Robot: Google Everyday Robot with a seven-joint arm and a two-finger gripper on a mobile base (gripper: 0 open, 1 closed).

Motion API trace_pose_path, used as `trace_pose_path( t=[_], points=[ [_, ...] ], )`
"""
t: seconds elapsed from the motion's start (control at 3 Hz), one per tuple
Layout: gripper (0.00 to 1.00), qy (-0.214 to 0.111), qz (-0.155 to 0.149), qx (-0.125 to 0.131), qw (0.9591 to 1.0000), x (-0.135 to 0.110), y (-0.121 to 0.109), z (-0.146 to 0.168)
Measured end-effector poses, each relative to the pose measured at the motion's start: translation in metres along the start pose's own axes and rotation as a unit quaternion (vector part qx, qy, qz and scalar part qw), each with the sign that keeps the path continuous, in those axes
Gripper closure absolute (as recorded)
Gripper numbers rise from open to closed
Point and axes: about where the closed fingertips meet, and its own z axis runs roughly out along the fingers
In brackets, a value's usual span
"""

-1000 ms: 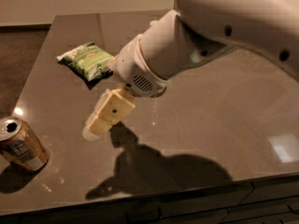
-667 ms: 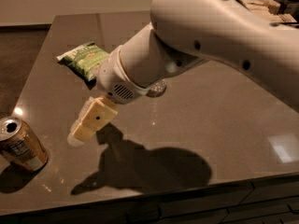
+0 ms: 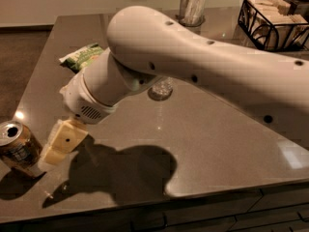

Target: Knock orange can over

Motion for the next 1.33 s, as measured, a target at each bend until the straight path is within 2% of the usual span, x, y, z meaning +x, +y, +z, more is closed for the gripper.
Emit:
trace_pose_path(
  t=[0.67, 1.0, 1.33],
  points=[
    [0.00, -0.007, -0.021, -0.072, 0.9972, -0.027, 0.023, 0.050],
    [0.26, -0.027, -0.021, -0.096, 0.9948, -0.041, 0.032, 0.061],
    [0.49, -0.040, -0.015, -0.104, 0.9937, -0.046, 0.036, 0.062]
  ],
)
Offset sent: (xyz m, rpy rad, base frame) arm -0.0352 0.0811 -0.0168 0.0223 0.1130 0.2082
